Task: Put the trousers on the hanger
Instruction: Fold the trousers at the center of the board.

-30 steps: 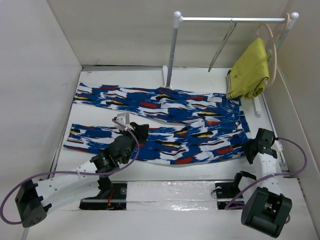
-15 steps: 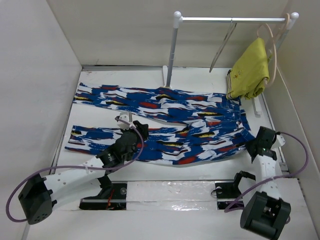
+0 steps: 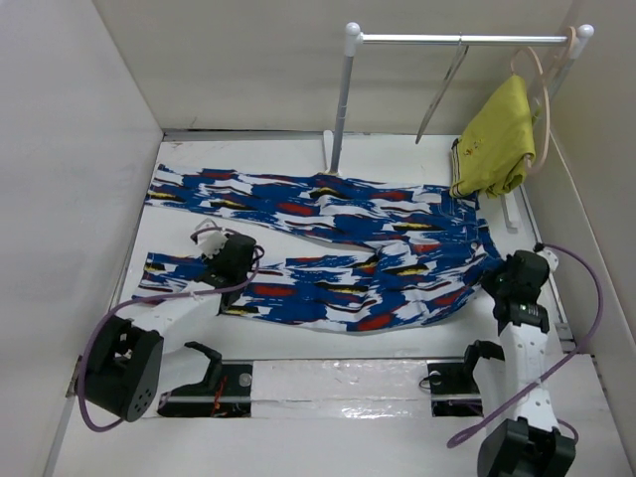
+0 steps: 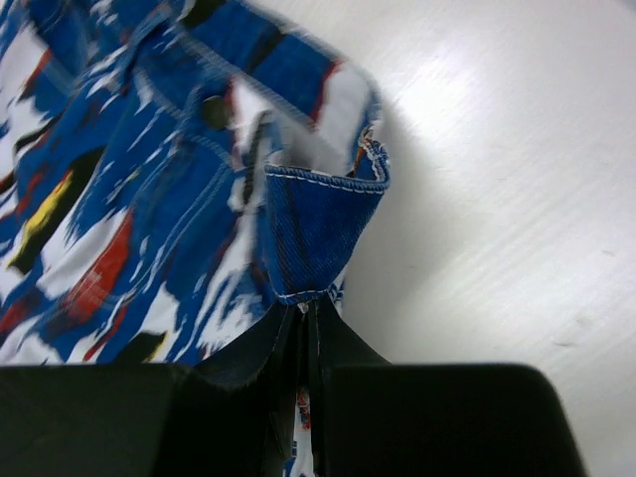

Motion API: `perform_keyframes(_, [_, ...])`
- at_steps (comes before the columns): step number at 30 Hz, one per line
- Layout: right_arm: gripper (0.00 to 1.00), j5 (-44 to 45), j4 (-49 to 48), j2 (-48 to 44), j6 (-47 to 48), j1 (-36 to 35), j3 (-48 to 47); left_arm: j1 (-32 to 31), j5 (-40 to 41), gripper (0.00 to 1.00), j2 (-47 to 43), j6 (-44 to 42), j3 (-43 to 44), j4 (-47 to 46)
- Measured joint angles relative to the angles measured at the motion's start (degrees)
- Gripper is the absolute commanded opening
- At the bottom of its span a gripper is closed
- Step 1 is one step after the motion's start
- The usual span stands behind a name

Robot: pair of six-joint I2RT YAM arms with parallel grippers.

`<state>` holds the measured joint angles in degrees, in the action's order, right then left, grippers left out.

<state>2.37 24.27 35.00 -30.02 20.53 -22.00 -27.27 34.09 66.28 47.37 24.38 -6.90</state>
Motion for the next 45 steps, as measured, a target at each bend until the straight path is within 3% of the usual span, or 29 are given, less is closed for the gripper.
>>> perform_keyframes(10, [0.05, -3.1, -9.9, 5.8, 1.9, -15.9, -0.6, 13.4, 1.1, 0.35, -1.4, 10.7, 1.7, 7.0])
perform_keyframes(15, [0.05, -2.8, -14.5, 6.3, 1.5, -21.8, -0.4, 22.9, -1.5, 0.39, 7.0, 12.4, 5.7, 8.7])
perform_keyframes(17, [0.05, -2.8, -16.3, 6.3, 1.5, -23.5, -0.2, 23.8, -2.4, 0.47, 10.7, 12.5, 8.0, 10.4])
perform_keyframes(21, [0.05, -2.1, -17.9, 5.8, 1.5, -25.2, 0.5, 23.7, -3.2, 0.47, 15.1, 12.3, 13.3, 13.5])
perform_keyframes(24, [0.04, -0.4, -18.0, 4.2, 1.6, -26.6, 0.9, 23.9, -3.7, 0.31, 18.2, 11.8, 17.4, 14.3])
perform_keyframes(25, [0.04, 0.2, -18.0, 3.6, 1.7, -27.0, 0.9, 24.0, -3.9, 0.12, 19.3, 11.5, 18.6, 14.5])
perform_keyframes(26, [0.03, 0.9, -18.0, 3.2, 1.8, -27.1, 0.9, 24.0, -4.1, 0.03, 19.9, 11.3, 19.1, 14.6])
perform_keyframes(33, [0.02, 7.6, -15.7, 2.4, 3.3, -27.4, 0.5, 24.0, -5.4, 0.0, 25.0, 8.1, 23.4, 16.4])
perform_keyframes(36, [0.02, 8.8, -15.4, 2.4, 3.6, -27.4, -0.1, 24.0, -4.4, 0.2, 24.0, 7.3, 23.6, 18.1])
perform_keyframes(37, [0.02, 8.8, -15.5, 2.4, 3.7, -27.4, -0.1, 24.0, -3.7, 0.32, 22.9, 7.2, 23.3, 18.7])
perform_keyframes(40, [0.01, 8.8, -15.9, 2.5, 3.7, -27.4, 0.0, 24.0, -2.6, 0.46, 17.6, 7.1, 21.4, 19.6])
perform_keyframes(45, [0.02, 8.8, -16.2, 3.2, 4.4, -27.4, 0.0, 24.1, -1.6, 0.46, 14.1, 7.2, 20.4, 20.6])
